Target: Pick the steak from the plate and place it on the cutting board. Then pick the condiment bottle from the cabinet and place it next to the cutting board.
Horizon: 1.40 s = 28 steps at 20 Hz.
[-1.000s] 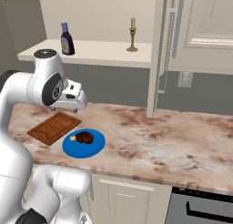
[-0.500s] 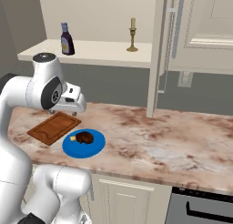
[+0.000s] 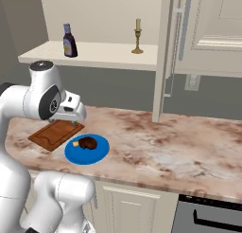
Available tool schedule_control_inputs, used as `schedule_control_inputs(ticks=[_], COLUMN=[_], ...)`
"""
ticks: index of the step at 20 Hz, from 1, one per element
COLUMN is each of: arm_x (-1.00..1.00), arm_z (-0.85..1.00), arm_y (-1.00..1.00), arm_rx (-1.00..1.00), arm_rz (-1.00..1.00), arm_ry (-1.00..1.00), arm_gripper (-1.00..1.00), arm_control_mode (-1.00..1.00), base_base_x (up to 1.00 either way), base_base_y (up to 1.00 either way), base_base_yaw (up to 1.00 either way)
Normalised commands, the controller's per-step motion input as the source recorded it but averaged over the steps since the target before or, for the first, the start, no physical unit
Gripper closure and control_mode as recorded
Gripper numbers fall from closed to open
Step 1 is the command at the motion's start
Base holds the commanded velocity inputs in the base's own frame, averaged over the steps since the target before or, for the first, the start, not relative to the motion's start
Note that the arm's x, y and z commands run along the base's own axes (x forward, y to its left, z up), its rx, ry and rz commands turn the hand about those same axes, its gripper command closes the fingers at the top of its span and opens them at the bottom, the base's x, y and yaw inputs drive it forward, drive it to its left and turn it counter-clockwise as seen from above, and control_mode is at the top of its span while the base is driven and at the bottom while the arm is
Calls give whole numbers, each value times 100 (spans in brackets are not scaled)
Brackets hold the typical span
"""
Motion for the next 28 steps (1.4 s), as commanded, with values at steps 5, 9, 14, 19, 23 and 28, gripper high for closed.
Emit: schedule_control_inputs(ticks=[5, 9, 14, 19, 23, 28], arm_x=[-6, -2, 0, 0, 0, 0], arm_z=[-7, -9, -11, -18, -22, -16], arm_y=[14, 15, 12, 9, 2, 0], arm_rx=[0, 0, 2, 3, 5, 6], arm_rz=[-7, -9, -11, -13, -14, -16], arm_ry=[0, -1, -1, 0, 0, 0], arm_gripper=[-100, -100, -100, -100, -100, -100], arm_control_mode=[-100, -100, -100, -100, -100, -100], base_base_x=[0, 0, 0, 0, 0, 0], base_base_y=[0, 0, 0, 0, 0, 0], base_base_yaw=[0, 0, 0, 0, 0, 0])
